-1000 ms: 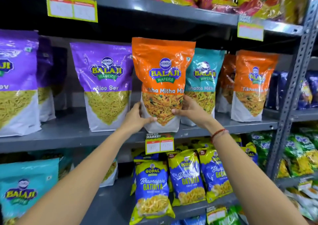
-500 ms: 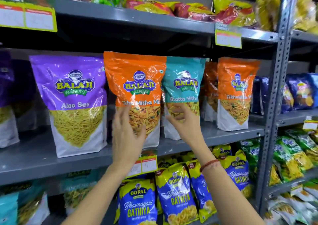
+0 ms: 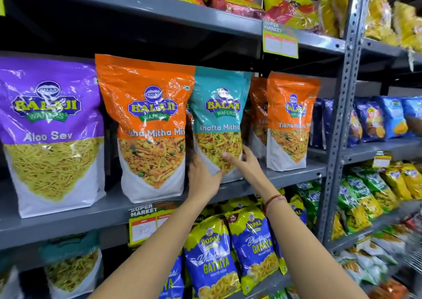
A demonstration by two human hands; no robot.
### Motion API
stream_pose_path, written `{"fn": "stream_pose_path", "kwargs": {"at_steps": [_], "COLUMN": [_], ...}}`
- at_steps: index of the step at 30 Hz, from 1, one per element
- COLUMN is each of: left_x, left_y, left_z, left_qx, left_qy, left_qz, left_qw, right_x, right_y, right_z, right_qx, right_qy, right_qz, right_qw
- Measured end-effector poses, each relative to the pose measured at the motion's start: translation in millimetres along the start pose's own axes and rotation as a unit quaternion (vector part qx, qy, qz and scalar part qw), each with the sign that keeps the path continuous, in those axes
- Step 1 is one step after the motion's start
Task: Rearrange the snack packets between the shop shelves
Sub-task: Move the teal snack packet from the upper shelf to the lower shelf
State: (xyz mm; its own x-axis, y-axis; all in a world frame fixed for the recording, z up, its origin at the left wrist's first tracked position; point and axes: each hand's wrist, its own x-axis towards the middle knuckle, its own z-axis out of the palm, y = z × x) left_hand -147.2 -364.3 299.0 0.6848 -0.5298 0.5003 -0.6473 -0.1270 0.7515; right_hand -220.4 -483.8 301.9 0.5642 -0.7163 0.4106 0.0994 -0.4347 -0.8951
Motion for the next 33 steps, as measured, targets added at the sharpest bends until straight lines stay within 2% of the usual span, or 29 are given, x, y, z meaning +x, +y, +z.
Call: {"fn": "stream_pose_path", "kwargs": {"at_steps": [6, 12, 20, 28, 33], "left_x": [-5.3, -19.4, -61.5, -132.5, -188.7], "left_y": [8.6, 16.6, 9.4, -42.4, -102.3], "left_z": [0.6, 0.4, -9.2, -50.2, -93.1], "left_qx": [-0.012, -0.072, -0.113, -0.160, -0.159], "left_qy": [-0.025, -0.060, -0.082, -0.069, -0.060], "left_qz": [0.017, 0.022, 0.071, 0.073, 0.016], "left_qw": [0.999, 0.995, 0.988, 0.982, 0.985], "right_x": [-10.2, -36.1, -109.1, -191.0, -243.9], "right_y": [2.5, -5.1, -11.7, -2.6, 24.0], "right_z": [-13.3, -33.0, -37.6, 2.9, 60.6], "right_qx": [-0.013, -0.020, -0.029, -0.008, -0.004], "right_qy": [0.063, 0.103, 0.175, 0.179, 0.118], "right_qz": [-0.011, -0.034, -0.076, -0.097, -0.069], "right_qw": [0.998, 0.994, 0.981, 0.979, 0.991]}}
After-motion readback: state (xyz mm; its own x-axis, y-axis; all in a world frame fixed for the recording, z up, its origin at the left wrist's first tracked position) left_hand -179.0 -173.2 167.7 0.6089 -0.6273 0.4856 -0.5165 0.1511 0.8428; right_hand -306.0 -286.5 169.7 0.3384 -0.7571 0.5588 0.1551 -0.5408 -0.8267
